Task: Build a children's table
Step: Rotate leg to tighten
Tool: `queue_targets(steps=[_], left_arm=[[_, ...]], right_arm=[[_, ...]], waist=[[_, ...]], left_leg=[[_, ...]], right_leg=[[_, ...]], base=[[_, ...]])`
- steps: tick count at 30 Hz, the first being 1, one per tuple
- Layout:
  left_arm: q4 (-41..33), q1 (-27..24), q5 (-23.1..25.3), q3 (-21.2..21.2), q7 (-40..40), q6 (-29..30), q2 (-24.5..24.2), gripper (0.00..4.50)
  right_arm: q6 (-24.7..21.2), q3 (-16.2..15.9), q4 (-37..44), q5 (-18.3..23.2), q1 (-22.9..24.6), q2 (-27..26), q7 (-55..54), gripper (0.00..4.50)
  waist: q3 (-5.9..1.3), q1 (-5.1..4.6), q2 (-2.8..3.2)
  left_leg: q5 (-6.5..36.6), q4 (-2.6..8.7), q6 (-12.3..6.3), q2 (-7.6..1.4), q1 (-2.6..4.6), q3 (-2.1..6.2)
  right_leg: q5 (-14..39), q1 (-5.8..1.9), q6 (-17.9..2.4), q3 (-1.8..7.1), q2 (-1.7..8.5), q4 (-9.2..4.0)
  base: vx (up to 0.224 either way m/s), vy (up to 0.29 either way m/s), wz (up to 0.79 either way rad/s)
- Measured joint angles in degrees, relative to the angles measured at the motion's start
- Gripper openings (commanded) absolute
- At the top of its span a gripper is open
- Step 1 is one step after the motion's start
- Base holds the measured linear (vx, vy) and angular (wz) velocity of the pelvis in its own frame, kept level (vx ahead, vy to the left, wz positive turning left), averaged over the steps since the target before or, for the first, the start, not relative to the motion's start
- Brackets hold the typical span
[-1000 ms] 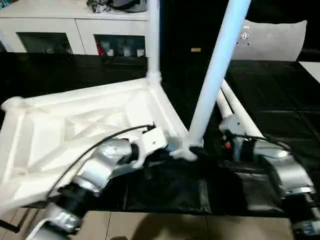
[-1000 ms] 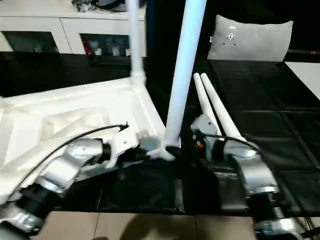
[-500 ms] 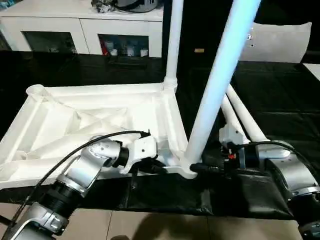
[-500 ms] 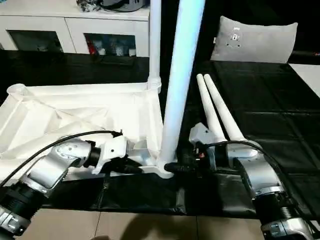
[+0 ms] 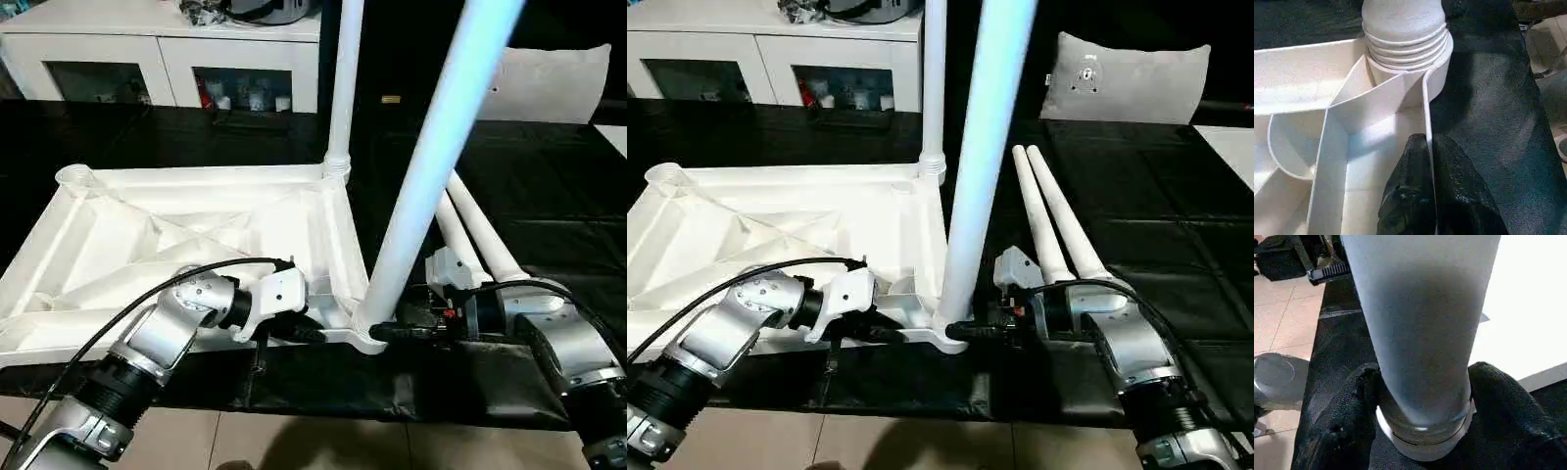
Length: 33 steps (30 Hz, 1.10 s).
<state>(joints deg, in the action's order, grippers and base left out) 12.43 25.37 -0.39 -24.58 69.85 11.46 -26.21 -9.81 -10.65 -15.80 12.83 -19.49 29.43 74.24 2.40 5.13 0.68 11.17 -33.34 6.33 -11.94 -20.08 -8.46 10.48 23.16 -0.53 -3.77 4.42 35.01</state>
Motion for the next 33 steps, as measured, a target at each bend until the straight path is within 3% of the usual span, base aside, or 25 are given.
queue_targets(steps=[5,10,16,21,27,28,33], left_arm=[[0.09,-0.05,-0.24,0.71,-1.33,2.15,1.75,0.0],[0.9,-0.06,0.37,2.79,-9.11,8.35,6.42,0.0],[1.62,0.11,1.93,6.23,-20.57,15.83,13.87,0.0],[5.4,3.19,3.12,8.32,-33.25,20.67,22.22,0.0],[7.68,4.96,5.0,8.17,-37.48,18.5,24.22,0.0],[7.77,5.0,5.39,7.79,-37.35,17.61,24.08,0.0],[11.09,6.65,6.07,5.75,-34.98,11.11,22.13,0.0]], right_arm=[[-2.75,1.14,2.3,0.33,1.93,-0.54,-1.91,2.56],[-7.7,4.17,3.05,0.52,2.65,-5.63,-13.18,2.48],[-10.73,8.98,2.06,-1.75,1.83,-14.91,-30.69,2.45],[-11.06,12.99,-1.12,-4.08,-1.56,-23.64,-49.05,2.4],[-8.05,15.01,-3.48,-4.77,-3.64,-28.76,-58.75,2.4],[-7.47,15.28,-3.6,-4.78,-3.63,-29.01,-59.0,2.95],[-4.85,15.41,-2.83,-4.37,-2.31,-28.42,-58.48,3.29]], waist=[[-0.01,0.22,0.01],[-0.07,-0.23,0.12],[-0.12,-2.25,0.2],[-0.11,-2.63,0.25],[-0.12,-2.25,0.34],[-0.11,-2.12,0.34],[-0.05,-1.45,0.59]], left_leg=[[0.0,-0.01,0.0,0.02,0.04,0.0],[-0.01,-0.3,0.01,0.02,0.14,0.0],[-0.02,-0.45,0.02,0.07,0.12,-0.01],[-0.02,-0.4,0.02,0.1,-0.02,-0.01],[0.0,0.01,0.0,0.08,-0.37,-0.01],[0.0,0.05,-0.01,0.08,-0.44,-0.01],[-0.11,0.03,-0.18,0.09,-0.81,-0.01]], right_leg=[[0.0,-0.07,0.0,0.01,0.02,-0.01],[0.04,-0.18,0.11,0.04,0.03,-0.04],[0.02,-0.14,0.16,0.07,0.03,-0.06],[-0.04,-0.02,0.25,0.06,0.02,-0.05],[-0.12,0.3,0.19,0.05,0.01,-0.1],[-0.09,0.37,0.18,0.04,0.01,-0.11],[-0.11,0.73,0.13,0.03,0.0,-0.06]], base=[[0.0,0.0,0.0],[0.0,0.0,0.0],[0.0,0.0,0.0],[0.0,0.0,0.0],[0.0,0.0,0.0],[0.0,0.0,0.0],[0.0,0.0,0.0]])
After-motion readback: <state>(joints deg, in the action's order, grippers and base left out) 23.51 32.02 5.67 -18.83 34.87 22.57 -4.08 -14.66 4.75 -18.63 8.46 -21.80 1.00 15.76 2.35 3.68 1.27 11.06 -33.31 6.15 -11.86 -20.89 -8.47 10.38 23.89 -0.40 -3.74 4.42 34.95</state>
